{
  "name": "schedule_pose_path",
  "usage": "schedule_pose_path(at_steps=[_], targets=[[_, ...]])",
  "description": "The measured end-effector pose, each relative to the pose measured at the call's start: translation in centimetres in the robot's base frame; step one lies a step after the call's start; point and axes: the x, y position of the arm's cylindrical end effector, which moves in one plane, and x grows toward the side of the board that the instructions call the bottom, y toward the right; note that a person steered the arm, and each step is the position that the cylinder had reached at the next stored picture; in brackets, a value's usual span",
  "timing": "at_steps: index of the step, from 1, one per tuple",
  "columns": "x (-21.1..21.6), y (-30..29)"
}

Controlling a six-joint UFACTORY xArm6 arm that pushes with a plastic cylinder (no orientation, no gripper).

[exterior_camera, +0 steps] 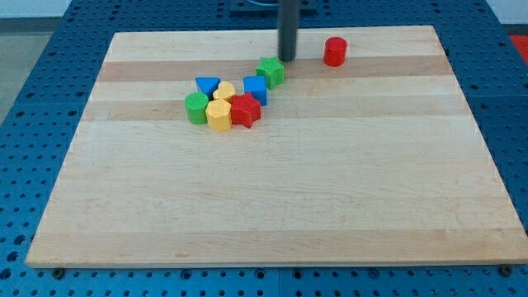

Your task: Move down the cube at the bottom of the green star

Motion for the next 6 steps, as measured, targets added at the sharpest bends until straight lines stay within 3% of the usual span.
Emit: schedule_pose_path(at_steps=[1, 2, 3, 5, 6], targets=[[-2.8, 1.6], [-2.7, -0.7], [-0.7, -7.2], [8.6, -5.9], [8.7, -3.4]])
